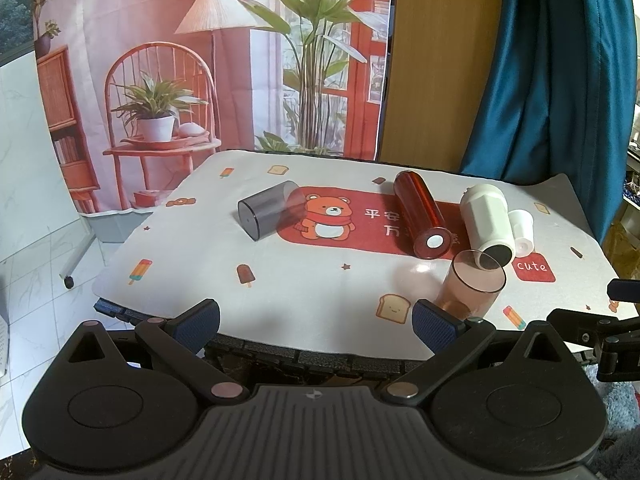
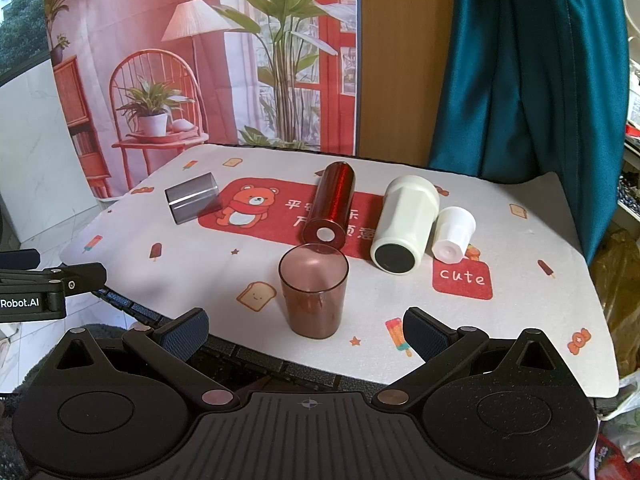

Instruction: Flip cup upright

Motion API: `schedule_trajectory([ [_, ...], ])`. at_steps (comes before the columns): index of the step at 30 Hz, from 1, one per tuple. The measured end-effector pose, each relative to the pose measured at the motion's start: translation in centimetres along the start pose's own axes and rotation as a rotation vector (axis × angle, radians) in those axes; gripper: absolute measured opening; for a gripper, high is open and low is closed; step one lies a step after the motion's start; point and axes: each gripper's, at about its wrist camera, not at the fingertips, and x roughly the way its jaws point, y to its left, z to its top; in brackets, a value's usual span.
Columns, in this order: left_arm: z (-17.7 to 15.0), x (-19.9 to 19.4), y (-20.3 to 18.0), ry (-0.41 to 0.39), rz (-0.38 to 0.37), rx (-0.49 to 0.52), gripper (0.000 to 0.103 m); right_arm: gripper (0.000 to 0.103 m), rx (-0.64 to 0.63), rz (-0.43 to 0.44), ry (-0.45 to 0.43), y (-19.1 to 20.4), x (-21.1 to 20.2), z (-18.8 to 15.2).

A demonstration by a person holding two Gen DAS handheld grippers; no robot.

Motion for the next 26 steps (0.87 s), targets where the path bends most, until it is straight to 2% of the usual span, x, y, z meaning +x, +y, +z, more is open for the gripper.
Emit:
schedule_trajectory([
  [26,0.10,-0.11,0.52,-0.006,0.005,-0.007,0.103,0.103,0.000,0.000,0.003,-0.01,0.06,-0.05],
])
